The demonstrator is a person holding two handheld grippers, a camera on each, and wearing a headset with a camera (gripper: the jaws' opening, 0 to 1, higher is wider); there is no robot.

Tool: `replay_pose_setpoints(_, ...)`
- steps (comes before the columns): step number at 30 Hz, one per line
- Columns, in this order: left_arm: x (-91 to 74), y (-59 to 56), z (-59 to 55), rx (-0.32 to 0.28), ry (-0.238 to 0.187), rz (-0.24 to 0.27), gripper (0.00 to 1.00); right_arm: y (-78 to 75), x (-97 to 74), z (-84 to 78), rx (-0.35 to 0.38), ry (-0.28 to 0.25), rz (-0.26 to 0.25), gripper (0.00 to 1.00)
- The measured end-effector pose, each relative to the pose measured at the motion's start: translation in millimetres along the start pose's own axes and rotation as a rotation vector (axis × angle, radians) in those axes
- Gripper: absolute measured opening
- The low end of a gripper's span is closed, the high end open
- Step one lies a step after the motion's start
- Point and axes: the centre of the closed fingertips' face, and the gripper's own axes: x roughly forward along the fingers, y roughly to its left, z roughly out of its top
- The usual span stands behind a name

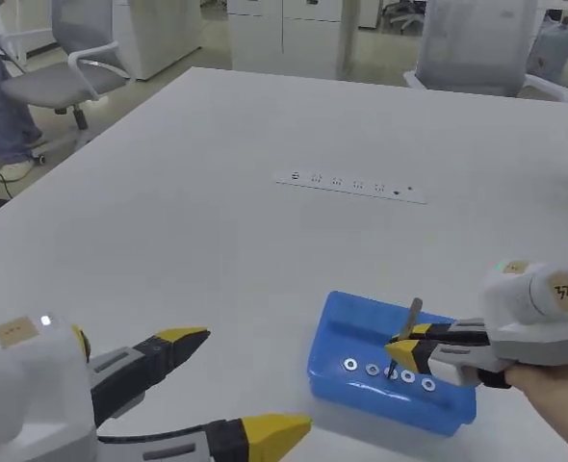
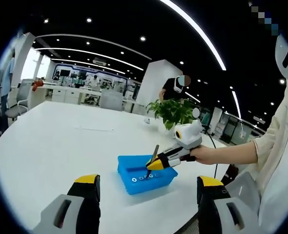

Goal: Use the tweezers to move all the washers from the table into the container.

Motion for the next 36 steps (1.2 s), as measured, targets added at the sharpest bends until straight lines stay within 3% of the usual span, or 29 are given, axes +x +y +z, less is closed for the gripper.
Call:
replay_pose_setpoints(3, 2.5, -3.9, 2.3, 0.017, 0.017, -0.039, 0.75, 0.5, 0.1, 0.3, -0.019, -0.004, 0.006, 0.04)
replay_pose_setpoints(9, 6.5, -4.4, 8.2, 0.091, 0.067, -0.089, 0.72, 6.1, -6.7, 6.5, -0.057, -0.030, 0.014, 0.04)
replay_pose_setpoints(13, 8.8, -6.4, 17.2, 0.090, 0.101, -0.151, 0.62, 17.1, -20.9, 20.4, -0.115, -0.072, 0.019, 0.04)
replay_pose_setpoints(16, 10.5, -8.0, 20.8, 0.134, 0.159, -0.201, 0.55, 24.8, -31.2, 26.1, -0.145, -0.079, 0.021, 0.04)
replay_pose_setpoints(19, 12.9, -10.3, 25.4, 0.153, 0.184, -0.229, 0.50, 36.8, -42.3, 32.7, -0.178, -0.092, 0.035, 0.04)
replay_pose_setpoints(24, 17.7, -25.8, 39.8, 0.152, 0.174, -0.317, 0.42, 59.4, -54.7, 36.9, -0.199, -0.094, 0.079, 0.04)
replay_pose_setpoints(29, 22.6, -43.8, 38.0, 0.231, 0.217, -0.407, 0.33, 83.3, -58.2, 28.1, -0.213, -0.046, 0.142, 0.04)
replay_pose_setpoints(32, 26.5, -55.1, 28.3, 0.289, 0.270, -0.463, 0.28, 97.4, -57.7, 17.9, -0.227, -0.002, 0.181, 0.04)
replay_pose_setpoints(36, 32.9, -70.0, 15.2, 0.321, 0.320, -0.528, 0.23, 112.2, -55.8, 0.5, -0.263, 0.069, 0.223, 0.04)
